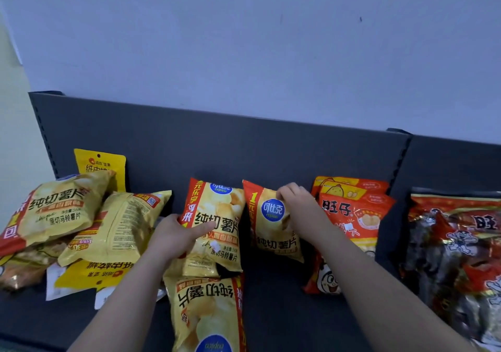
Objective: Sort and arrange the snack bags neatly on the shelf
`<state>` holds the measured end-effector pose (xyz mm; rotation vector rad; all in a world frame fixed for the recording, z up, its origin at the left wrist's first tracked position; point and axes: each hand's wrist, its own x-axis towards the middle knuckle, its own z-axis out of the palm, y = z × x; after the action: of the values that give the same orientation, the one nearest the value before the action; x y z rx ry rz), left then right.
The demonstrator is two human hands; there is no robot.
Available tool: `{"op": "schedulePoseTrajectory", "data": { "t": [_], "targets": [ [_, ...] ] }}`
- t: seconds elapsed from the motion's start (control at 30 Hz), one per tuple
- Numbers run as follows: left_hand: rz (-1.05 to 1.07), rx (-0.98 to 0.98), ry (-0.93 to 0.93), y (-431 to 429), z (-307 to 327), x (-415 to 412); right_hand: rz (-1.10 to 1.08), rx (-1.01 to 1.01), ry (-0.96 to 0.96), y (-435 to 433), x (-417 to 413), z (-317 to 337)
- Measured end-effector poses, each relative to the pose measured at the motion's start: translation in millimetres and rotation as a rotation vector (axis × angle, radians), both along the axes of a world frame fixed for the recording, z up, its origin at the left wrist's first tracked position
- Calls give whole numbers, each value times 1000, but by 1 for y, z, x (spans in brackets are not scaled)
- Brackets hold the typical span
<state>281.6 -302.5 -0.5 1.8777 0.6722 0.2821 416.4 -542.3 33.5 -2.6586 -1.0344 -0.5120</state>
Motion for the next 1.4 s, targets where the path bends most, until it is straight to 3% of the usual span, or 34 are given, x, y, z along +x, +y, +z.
{"op": "schedulePoseTrajectory", "data": {
  "t": [0.1,0.23,0.4,0.5,0.93,1.17,1.4],
  "targets": [
    [23,-48,-44,0,1,-4,24,32,26,0,5,-6],
    [45,-76,-64,-1,2,-7,-51,-109,-90,6,14,-8],
    [59,-97,-88,-1,-2,-12,-111,-73,119,12,7,-7],
    [67,-115,-116,-2,-1,-12,-143,-41,86,10,6,-12],
    [-54,-184,-265,-20,12,-23,-126,309,137,1,-24,-19],
    [-260,-164,-256,-58,26,-12,122,777,582,-13,-65,-8],
    [-476,-29,-103,-77,14,8,15,756,504,-40,-74,-23]
  ]
}}
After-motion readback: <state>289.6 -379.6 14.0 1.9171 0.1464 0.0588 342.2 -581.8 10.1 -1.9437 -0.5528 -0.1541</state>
